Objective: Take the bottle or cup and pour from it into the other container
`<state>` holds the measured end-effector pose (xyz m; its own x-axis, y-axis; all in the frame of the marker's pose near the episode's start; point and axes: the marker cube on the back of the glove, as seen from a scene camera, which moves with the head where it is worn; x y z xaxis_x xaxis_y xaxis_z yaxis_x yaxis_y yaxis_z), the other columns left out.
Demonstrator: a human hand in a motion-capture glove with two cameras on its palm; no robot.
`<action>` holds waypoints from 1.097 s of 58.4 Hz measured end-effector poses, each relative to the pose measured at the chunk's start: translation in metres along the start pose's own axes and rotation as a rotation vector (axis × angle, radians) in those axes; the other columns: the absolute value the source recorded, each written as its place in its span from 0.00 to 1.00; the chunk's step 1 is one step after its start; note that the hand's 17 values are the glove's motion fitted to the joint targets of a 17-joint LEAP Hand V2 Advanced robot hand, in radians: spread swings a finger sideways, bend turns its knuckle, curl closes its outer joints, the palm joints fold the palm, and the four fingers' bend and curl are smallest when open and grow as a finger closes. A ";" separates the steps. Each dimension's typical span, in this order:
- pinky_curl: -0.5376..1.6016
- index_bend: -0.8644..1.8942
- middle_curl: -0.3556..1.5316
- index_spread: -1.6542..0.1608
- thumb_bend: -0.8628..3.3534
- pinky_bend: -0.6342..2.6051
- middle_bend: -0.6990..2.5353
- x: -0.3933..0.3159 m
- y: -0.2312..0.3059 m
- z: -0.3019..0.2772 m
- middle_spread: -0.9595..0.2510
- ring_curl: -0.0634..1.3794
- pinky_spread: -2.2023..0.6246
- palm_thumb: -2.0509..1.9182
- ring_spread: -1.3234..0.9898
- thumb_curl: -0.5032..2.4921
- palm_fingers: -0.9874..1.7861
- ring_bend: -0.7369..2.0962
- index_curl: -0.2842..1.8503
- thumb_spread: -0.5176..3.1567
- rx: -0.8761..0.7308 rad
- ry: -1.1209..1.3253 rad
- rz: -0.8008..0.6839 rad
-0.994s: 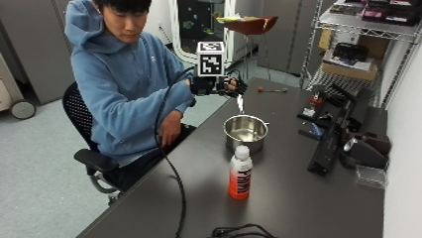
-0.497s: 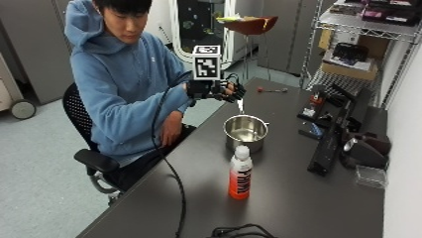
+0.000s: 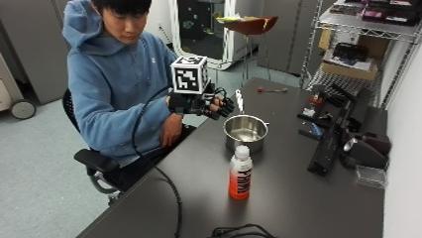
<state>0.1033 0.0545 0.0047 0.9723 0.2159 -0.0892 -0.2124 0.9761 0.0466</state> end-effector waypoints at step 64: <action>0.39 0.35 0.35 0.73 0.19 0.39 0.28 0.190 -0.027 0.102 0.84 0.26 0.87 0.69 0.61 0.30 0.40 0.40 0.24 0.37 0.254 -0.848 -0.032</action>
<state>0.3042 0.0662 0.0884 0.7434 -0.0023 0.6689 -0.2540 0.9242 0.2854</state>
